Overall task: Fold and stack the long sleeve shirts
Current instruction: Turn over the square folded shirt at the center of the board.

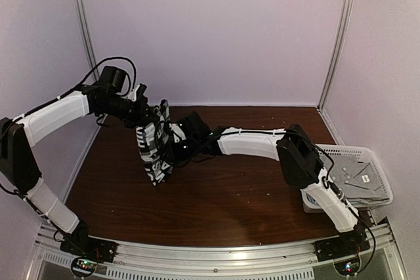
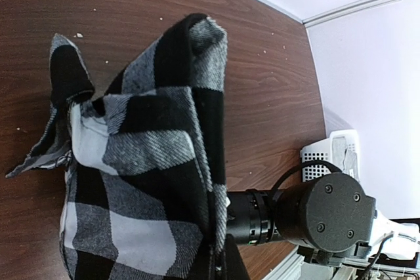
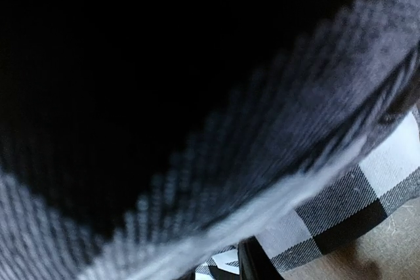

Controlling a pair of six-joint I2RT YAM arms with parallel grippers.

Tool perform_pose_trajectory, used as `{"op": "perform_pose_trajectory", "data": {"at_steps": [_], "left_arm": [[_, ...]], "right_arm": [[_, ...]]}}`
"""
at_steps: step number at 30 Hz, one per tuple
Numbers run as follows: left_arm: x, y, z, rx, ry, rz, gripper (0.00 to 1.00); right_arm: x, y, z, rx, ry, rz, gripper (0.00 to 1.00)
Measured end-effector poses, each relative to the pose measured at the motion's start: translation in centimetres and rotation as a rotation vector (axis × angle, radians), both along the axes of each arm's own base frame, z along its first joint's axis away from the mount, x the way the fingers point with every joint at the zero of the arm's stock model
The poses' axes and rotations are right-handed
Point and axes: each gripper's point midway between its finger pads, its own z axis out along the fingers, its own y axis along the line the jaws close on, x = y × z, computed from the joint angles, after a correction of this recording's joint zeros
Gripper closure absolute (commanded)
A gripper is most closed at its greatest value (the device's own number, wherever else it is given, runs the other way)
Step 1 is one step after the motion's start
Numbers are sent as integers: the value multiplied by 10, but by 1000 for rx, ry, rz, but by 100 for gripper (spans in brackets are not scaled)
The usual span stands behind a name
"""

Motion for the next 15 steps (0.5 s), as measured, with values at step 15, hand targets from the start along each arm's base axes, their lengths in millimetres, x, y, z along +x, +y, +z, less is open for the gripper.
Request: {"op": "perform_pose_trajectory", "data": {"at_steps": [15], "left_arm": [[-10, -52, -18, 0, 21, -9, 100]], "right_arm": [[-17, -72, -8, -99, 32, -47, 64]]}}
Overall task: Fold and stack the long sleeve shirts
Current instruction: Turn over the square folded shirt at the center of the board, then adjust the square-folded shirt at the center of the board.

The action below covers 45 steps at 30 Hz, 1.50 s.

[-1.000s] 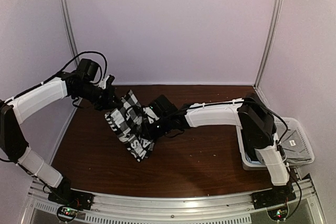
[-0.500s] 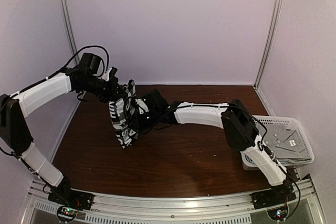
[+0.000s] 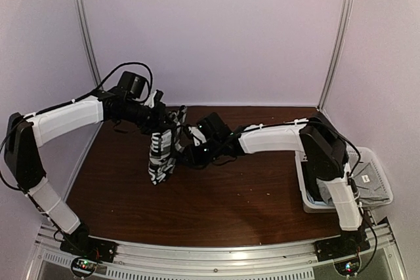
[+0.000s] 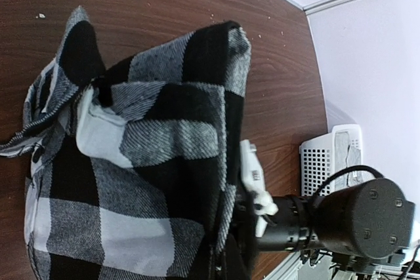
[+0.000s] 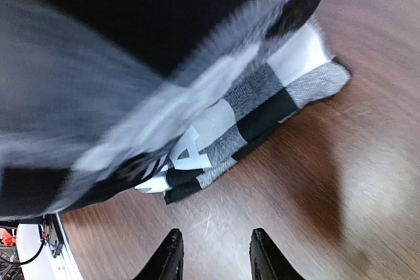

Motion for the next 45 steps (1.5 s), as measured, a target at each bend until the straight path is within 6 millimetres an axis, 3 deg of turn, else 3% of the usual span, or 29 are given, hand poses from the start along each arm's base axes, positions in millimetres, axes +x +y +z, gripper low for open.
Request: {"op": "perform_pose_trajectory", "data": {"at_steps": [6, 10, 12, 14, 17, 19, 22, 27, 34, 36, 39, 42, 45], "left_arm": [[-4, -20, -20, 13, 37, -22, 100], [-8, -46, -35, 12, 60, -59, 99], [-10, -66, -45, 13, 72, -85, 81], [-13, -94, -57, 12, 85, -126, 65], [-22, -142, -68, -8, 86, -199, 52], [-31, -166, -70, -22, 83, -240, 48], [-42, -175, -69, -16, 83, -266, 47], [-26, -154, -62, 11, 49, -206, 46], [2, -63, -40, 49, -17, -43, 43], [6, -35, -48, 70, -13, 0, 43], [7, 3, -74, 117, 28, 46, 39], [2, 26, -100, 153, 78, 55, 35], [-3, 32, -114, 173, 104, 32, 33]], "right_arm": [[2, -40, 46, 3, -84, -68, 62], [4, -77, 73, 4, -131, -141, 57], [9, -104, 81, -5, -145, -194, 54], [18, -135, 85, -18, -153, -262, 52], [29, -172, 83, -44, -157, -344, 48], [31, -186, 75, -68, -149, -372, 45], [26, -190, 62, -94, -130, -374, 40], [21, -187, 50, -107, -107, -361, 36], [5, -169, 11, -145, -37, -301, 35], [2, -165, -1, -159, -16, -290, 35], [-1, -161, -18, -175, 11, -275, 35], [-2, -158, -35, -192, 34, -267, 35], [0, -153, -43, -199, 44, -261, 35]]}}
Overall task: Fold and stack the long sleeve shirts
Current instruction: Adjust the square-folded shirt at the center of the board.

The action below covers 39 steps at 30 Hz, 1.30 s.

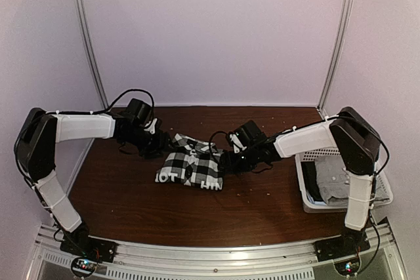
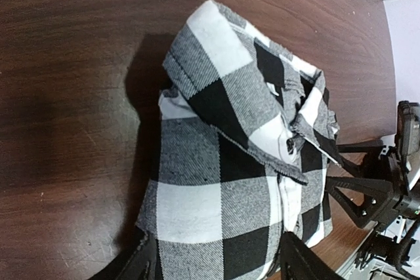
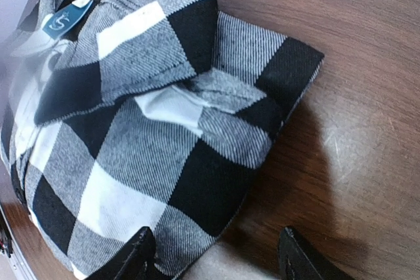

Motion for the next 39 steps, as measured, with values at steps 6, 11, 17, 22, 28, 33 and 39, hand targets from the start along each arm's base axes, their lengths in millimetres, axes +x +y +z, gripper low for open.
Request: {"op": "perform_pose_trajectory", "data": {"at_steps": [6, 11, 17, 22, 28, 33, 39], "left_arm": [[2, -3, -20, 20, 11, -38, 32], [-1, -1, -45, 49, 52, -51, 32], [-2, -7, -55, 26, 70, -72, 52], [-2, -16, -51, -27, 75, -87, 89], [-2, -20, -44, -51, 75, -82, 100], [-3, -14, -18, -21, 23, -53, 100], [-12, -13, 29, -18, -67, -37, 53]], "right_arm": [[12, 14, 3, 26, -13, -1, 38], [13, 25, 1, 39, -12, 8, 42], [12, 32, -1, 46, -9, 18, 57], [16, 40, -2, 56, -1, 28, 82], [25, 52, 13, 62, -12, 46, 100], [30, 66, 36, 80, -52, 77, 100], [24, 65, 55, 75, -83, 116, 100]]}}
